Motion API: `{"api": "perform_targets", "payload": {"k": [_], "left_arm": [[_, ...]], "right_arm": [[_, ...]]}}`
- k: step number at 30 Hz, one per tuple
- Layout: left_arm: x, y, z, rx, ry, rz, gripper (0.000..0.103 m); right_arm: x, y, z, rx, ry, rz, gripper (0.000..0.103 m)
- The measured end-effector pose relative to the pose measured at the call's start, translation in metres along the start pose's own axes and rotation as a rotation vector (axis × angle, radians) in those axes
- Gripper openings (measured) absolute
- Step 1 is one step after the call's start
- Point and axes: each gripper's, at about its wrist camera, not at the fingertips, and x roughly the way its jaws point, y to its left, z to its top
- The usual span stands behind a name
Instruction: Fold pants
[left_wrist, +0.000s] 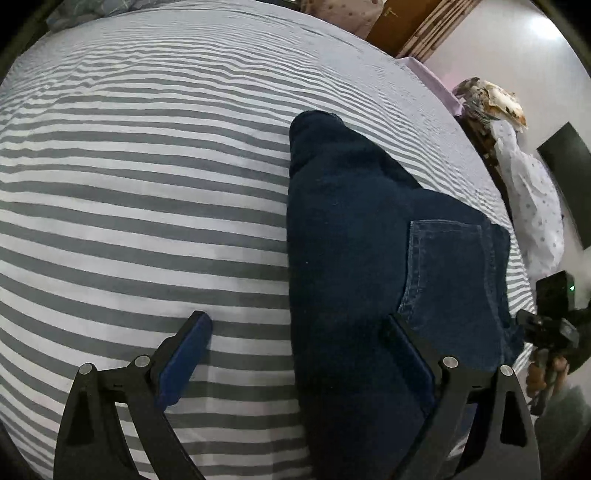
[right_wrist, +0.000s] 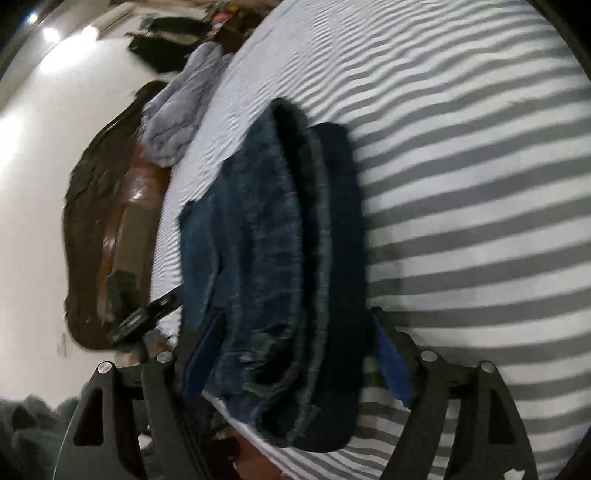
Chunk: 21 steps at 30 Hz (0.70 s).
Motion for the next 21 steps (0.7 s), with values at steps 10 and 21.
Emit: {"api": "perform_targets", "payload": {"k": [10,21], "left_arm": [[-0.012,0.007,-0.003,-0.083,0.028,-0.051,0.081],[-0.013,0.007,-0.016,-0.110,0.080,-0.228,0.079]], "right_arm": [[0.007,0.003,0.000,0.005,-0.010,0.011,0.066],[-0.001,-0.011,-0.004,0.026,-0.032,0.046,0.056]]}}
